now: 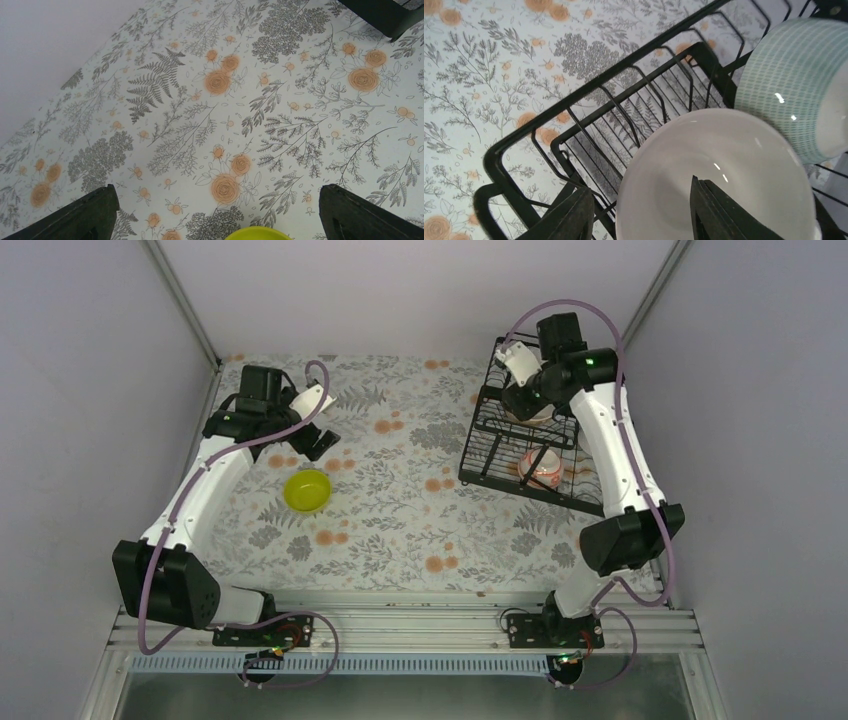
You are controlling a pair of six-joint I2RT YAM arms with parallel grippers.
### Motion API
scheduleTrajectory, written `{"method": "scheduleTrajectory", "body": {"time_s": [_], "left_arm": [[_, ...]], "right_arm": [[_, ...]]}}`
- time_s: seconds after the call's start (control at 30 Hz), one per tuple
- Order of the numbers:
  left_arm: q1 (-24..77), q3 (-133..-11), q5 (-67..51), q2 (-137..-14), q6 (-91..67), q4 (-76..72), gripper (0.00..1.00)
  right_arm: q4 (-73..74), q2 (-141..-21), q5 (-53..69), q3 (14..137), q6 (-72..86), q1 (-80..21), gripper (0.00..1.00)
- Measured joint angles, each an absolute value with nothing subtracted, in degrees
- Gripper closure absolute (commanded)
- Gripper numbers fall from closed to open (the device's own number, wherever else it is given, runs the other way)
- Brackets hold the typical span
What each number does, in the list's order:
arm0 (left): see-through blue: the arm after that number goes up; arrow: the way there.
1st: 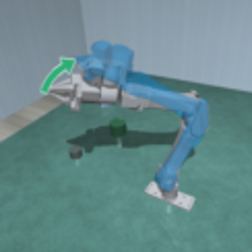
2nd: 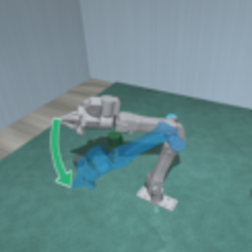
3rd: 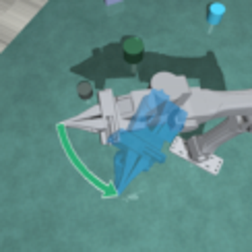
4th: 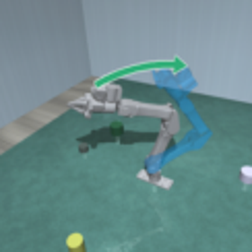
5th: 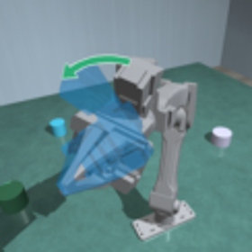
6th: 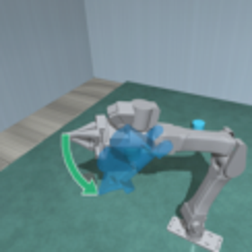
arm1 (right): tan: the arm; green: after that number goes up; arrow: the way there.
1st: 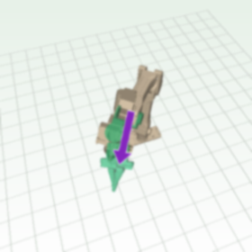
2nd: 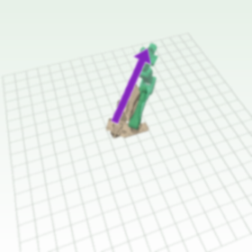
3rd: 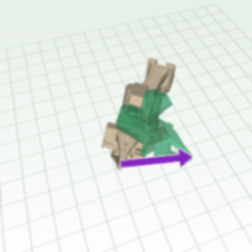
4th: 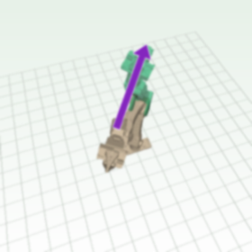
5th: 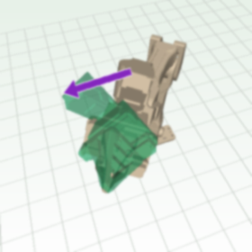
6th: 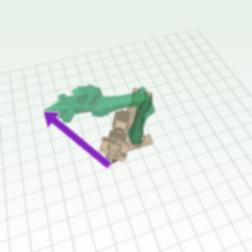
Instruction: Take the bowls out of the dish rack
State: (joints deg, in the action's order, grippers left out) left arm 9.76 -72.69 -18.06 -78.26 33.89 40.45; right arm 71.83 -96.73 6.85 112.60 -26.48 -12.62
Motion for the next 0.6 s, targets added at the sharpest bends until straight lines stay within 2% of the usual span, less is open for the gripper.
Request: {"method": "scheduleTrajectory", "body": {"time_s": [0.1, 0.33, 0.6], "left_arm": [[9.78, -72.66, -18.04, -78.26, 33.87, 40.38, 0.0], [9.78, -72.4, -17.15, -78.26, 33.87, 40.23, 0.0], [9.78, -72.34, -16.56, -78.26, 33.85, 39.44, 0.0]], "right_arm": [[72.01, -96.84, 6.59, 111.02, -26.55, -12.62, 0.53], [71.66, -96.84, 4.1, 108.44, -26.92, -12.62, 0.68], [70.43, -96.86, 2.5, 106.94, -27.66, -12.73, 0.75]]}}
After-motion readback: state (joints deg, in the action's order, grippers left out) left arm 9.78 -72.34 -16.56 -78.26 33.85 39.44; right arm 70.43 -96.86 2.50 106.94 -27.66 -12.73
